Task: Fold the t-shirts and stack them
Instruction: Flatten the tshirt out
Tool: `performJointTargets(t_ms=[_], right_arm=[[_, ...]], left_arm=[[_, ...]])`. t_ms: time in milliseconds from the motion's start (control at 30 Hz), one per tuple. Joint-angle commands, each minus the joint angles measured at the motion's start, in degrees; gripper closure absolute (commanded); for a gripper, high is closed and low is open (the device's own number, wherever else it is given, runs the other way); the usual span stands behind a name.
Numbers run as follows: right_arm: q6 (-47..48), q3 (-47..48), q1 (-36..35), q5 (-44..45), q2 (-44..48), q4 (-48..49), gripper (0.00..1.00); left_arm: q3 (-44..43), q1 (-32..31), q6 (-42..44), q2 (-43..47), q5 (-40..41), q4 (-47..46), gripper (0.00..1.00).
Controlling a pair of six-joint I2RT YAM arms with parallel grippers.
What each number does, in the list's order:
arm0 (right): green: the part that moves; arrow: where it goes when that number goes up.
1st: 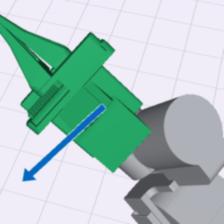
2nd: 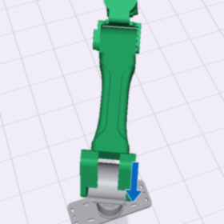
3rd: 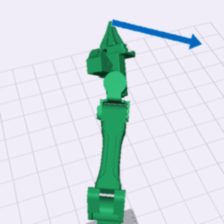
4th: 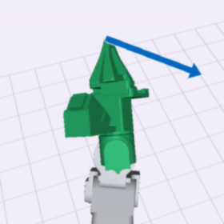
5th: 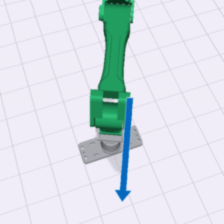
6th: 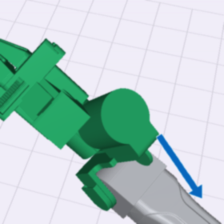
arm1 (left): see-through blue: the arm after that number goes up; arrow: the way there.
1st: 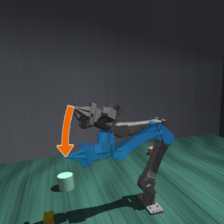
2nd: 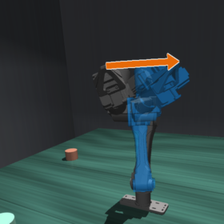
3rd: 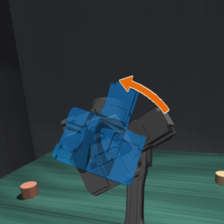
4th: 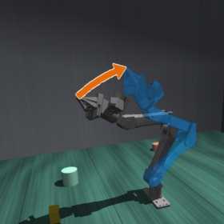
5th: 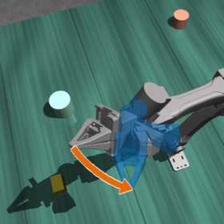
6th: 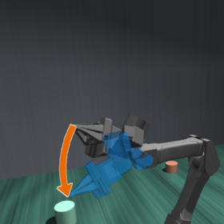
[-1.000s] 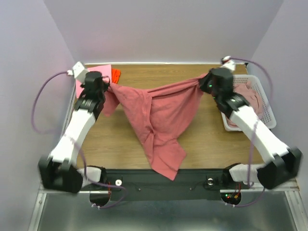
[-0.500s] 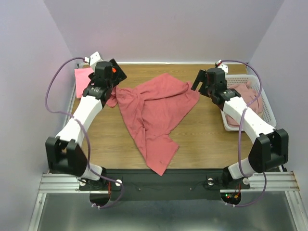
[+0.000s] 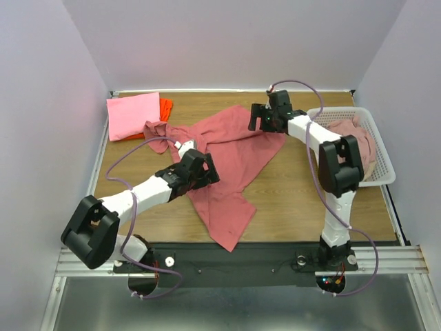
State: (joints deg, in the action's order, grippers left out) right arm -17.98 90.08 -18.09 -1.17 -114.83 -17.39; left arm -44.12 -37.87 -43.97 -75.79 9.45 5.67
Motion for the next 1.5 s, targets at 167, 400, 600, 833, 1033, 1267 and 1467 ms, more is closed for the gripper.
performJointTargets(t_ms=[167,400,600,833,1033,1267,1467], right_arm=[[-1.62,-1.03,-0.28,-6.30,-7.87,1.83,0.00],[-12.31,-22.03,-1.07,-1.57,1.69,4.72,0.00],[-23.32,-41.99,-8.36,6.96,19.97,6.66,0.00],[-26.24,-44.74,-12.85,10.91,30.71,6.58,0.00],[-22.28,-43.33,-12.94,10.48,40.53,6.66,0.00],[-24.47,-49.81,-12.94,12.07,51.87,6.40,0.00],[-29.39,-55.18,-12.85,13.47,58.74,5.70,0.00]], left_arm=[[1.23,0.42,-4.38,-6.63,6.09,-1.45,0.02],[-11.15,5.87,1.94,-18.94,8.04,-2.68,0.02],[-29.34,8.77,9.41,-33.88,5.22,-1.90,0.02],[-48.78,9.13,14.17,-44.71,6.89,7.58,0.02],[-41.68,9.21,13.82,-32.34,10.15,7.95,0.02],[-22.70,9.91,4.96,-5.03,18.65,12.69,0.02],[-2.49,25.98,-1.30,6.78,13.41,15.69,0.02]])
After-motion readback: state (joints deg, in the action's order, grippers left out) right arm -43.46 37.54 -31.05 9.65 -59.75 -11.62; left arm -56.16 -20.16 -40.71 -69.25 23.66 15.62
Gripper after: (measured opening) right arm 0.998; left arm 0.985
